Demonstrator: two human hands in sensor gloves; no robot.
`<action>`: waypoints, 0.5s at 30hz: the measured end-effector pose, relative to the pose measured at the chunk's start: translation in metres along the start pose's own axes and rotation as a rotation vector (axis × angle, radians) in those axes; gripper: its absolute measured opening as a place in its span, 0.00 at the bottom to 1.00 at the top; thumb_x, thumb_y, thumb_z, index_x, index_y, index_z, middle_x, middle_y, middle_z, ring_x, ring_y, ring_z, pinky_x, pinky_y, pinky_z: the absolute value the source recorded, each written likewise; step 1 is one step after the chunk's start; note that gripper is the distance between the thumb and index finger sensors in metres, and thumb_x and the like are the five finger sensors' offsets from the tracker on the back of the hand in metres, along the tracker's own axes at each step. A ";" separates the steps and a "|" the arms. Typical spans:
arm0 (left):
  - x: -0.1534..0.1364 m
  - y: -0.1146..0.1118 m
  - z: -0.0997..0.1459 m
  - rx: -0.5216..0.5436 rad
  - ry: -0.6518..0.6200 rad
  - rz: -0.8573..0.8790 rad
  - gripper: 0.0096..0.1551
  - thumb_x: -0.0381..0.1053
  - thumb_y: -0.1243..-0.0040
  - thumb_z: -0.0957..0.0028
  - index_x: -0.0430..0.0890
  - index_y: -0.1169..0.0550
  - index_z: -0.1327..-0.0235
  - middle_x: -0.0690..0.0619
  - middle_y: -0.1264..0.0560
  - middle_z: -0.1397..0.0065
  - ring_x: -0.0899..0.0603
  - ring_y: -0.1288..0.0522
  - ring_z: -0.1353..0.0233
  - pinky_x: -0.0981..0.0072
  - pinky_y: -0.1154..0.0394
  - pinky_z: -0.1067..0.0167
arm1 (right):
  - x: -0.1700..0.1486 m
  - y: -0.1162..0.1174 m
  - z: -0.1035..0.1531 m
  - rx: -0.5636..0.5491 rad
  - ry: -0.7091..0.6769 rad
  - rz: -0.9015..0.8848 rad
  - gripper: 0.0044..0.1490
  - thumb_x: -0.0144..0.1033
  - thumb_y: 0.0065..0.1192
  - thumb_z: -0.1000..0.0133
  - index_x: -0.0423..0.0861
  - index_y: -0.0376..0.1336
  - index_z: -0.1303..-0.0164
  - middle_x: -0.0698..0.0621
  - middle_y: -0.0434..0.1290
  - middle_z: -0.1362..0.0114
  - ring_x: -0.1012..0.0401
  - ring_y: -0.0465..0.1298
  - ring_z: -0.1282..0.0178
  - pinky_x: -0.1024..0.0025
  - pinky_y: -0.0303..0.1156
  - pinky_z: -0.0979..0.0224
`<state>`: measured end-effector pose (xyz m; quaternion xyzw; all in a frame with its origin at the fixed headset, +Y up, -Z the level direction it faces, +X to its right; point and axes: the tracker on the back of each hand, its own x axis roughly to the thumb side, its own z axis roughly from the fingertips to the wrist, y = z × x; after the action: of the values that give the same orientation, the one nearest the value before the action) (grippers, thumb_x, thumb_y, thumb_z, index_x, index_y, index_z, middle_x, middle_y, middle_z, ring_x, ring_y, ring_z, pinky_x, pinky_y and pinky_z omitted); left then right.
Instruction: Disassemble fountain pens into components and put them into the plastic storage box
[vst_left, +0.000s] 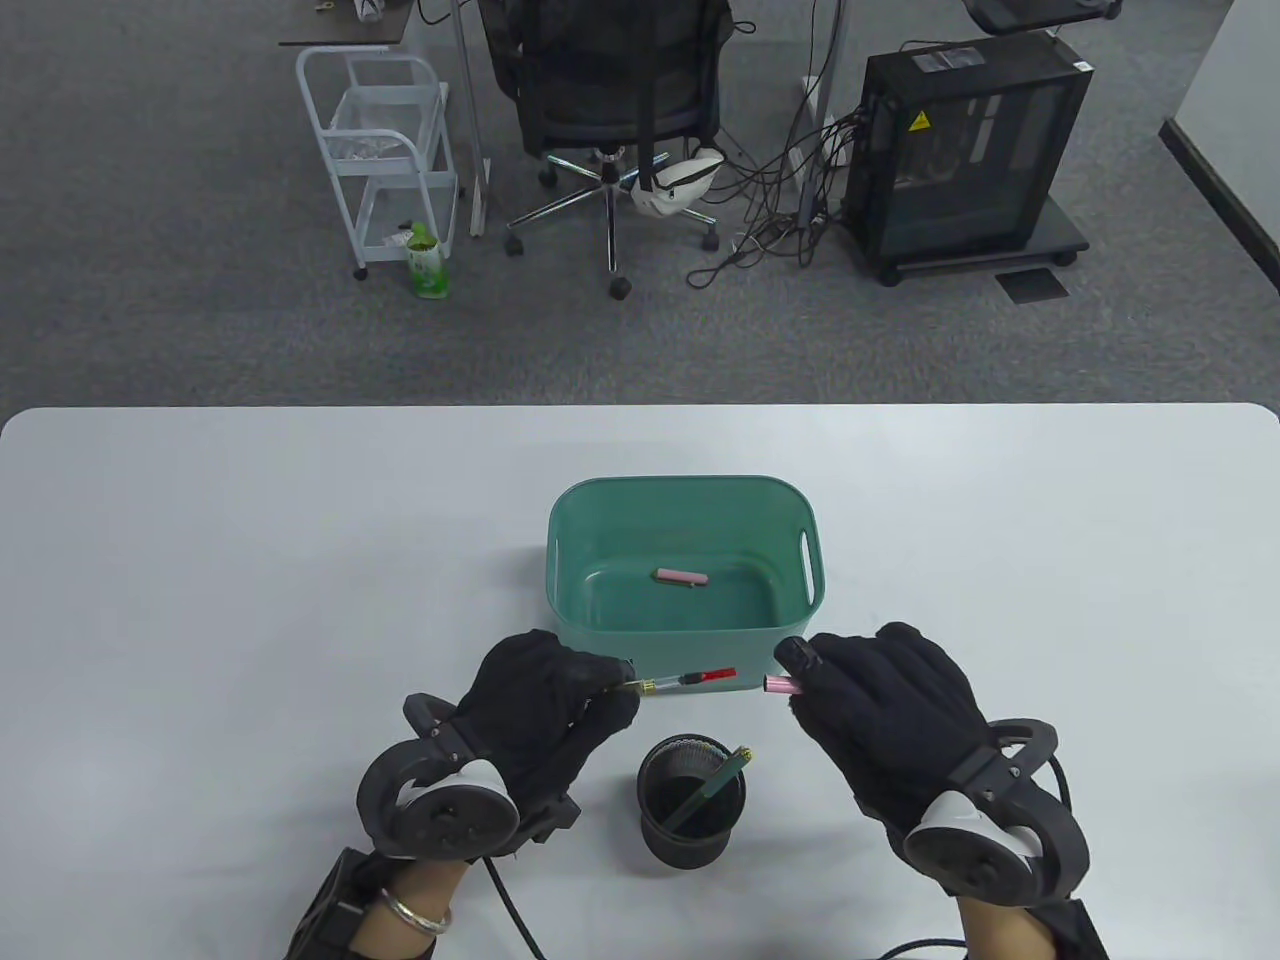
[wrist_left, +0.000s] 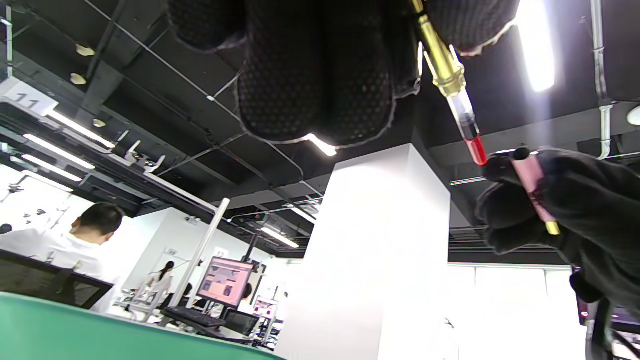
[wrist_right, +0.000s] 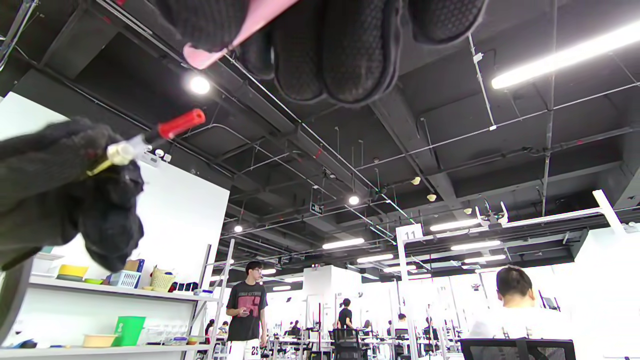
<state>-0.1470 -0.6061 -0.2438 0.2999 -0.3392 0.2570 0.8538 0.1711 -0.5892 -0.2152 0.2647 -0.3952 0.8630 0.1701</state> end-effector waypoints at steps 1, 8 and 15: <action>-0.003 0.000 -0.001 -0.003 0.019 -0.002 0.26 0.61 0.51 0.29 0.41 0.18 0.44 0.49 0.13 0.48 0.45 0.16 0.47 0.46 0.30 0.30 | 0.000 -0.002 0.000 -0.010 0.002 -0.004 0.27 0.51 0.57 0.38 0.59 0.68 0.29 0.56 0.75 0.31 0.61 0.77 0.35 0.53 0.65 0.21; -0.022 -0.010 -0.004 -0.062 0.138 -0.055 0.25 0.60 0.50 0.29 0.41 0.19 0.41 0.49 0.13 0.45 0.44 0.17 0.44 0.46 0.32 0.28 | -0.001 -0.010 0.000 -0.036 0.007 -0.038 0.27 0.52 0.57 0.38 0.59 0.68 0.29 0.56 0.75 0.31 0.61 0.77 0.35 0.53 0.65 0.21; -0.044 -0.026 -0.020 -0.175 0.244 -0.117 0.25 0.60 0.50 0.28 0.42 0.20 0.40 0.49 0.14 0.42 0.44 0.18 0.41 0.45 0.33 0.26 | 0.000 -0.012 0.001 -0.049 0.003 -0.050 0.27 0.52 0.57 0.38 0.59 0.68 0.29 0.56 0.75 0.31 0.61 0.77 0.35 0.53 0.65 0.21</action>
<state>-0.1499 -0.6212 -0.2965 0.2102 -0.2361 0.2109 0.9250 0.1773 -0.5819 -0.2073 0.2692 -0.4091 0.8490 0.1986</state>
